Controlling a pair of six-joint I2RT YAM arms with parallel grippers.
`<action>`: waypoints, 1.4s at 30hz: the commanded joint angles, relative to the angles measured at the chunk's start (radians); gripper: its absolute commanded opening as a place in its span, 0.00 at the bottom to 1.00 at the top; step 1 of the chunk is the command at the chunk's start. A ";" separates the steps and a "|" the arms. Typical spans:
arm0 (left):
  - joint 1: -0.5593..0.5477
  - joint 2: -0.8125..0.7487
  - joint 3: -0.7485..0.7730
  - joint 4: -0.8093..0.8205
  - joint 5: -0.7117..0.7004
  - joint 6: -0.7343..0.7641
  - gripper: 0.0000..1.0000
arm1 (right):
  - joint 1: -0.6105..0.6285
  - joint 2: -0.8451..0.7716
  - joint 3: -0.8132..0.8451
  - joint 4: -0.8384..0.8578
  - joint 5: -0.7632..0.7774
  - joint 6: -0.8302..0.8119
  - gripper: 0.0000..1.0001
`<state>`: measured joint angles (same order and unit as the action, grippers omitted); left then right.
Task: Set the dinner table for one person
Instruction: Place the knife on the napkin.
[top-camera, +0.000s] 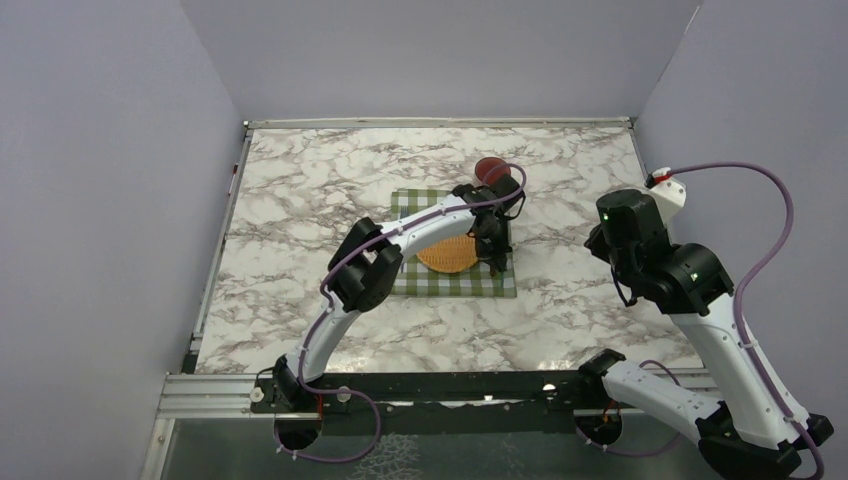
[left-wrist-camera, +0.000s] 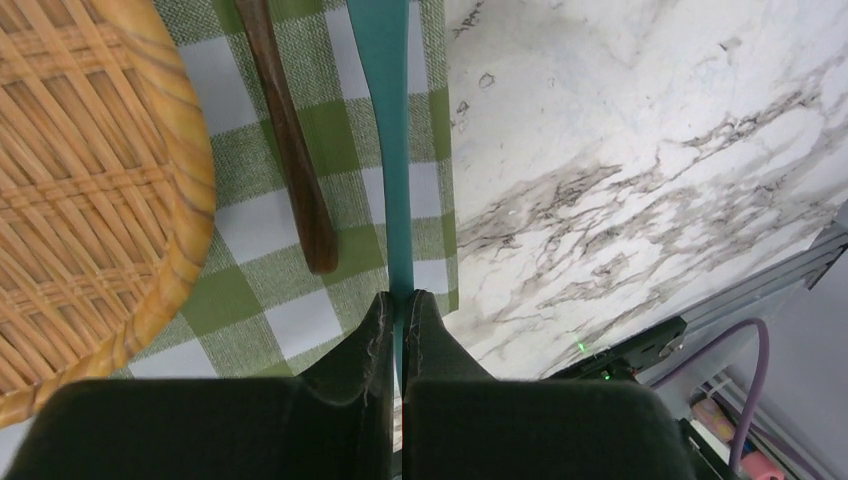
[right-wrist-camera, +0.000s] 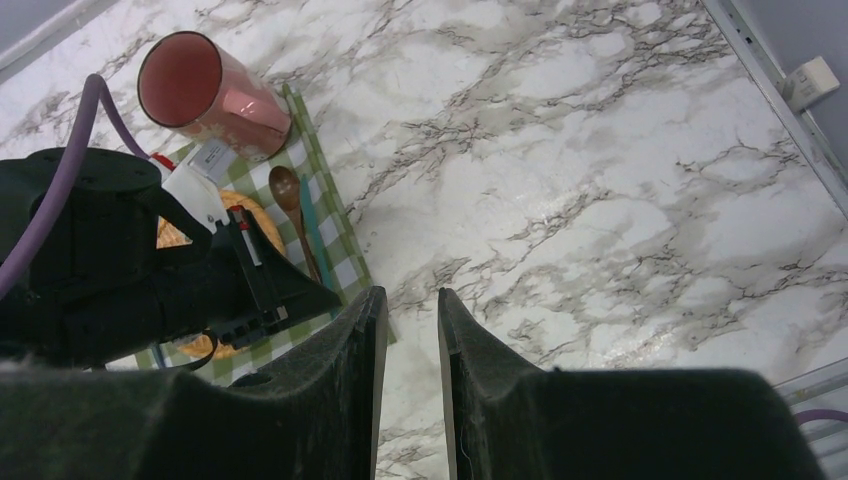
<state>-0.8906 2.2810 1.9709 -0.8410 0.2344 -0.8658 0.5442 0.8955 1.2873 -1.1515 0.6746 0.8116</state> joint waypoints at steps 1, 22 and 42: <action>-0.003 0.028 0.053 -0.001 -0.042 -0.043 0.00 | 0.002 -0.013 0.009 0.023 0.008 -0.022 0.30; 0.015 0.098 0.118 -0.001 -0.091 -0.083 0.00 | 0.002 -0.017 -0.011 0.064 -0.001 -0.081 0.30; 0.021 0.102 0.146 -0.019 -0.114 -0.080 0.12 | 0.003 -0.011 -0.029 0.092 -0.017 -0.106 0.30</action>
<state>-0.8719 2.3867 2.0743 -0.8452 0.1486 -0.9356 0.5442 0.8894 1.2663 -1.0916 0.6640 0.7155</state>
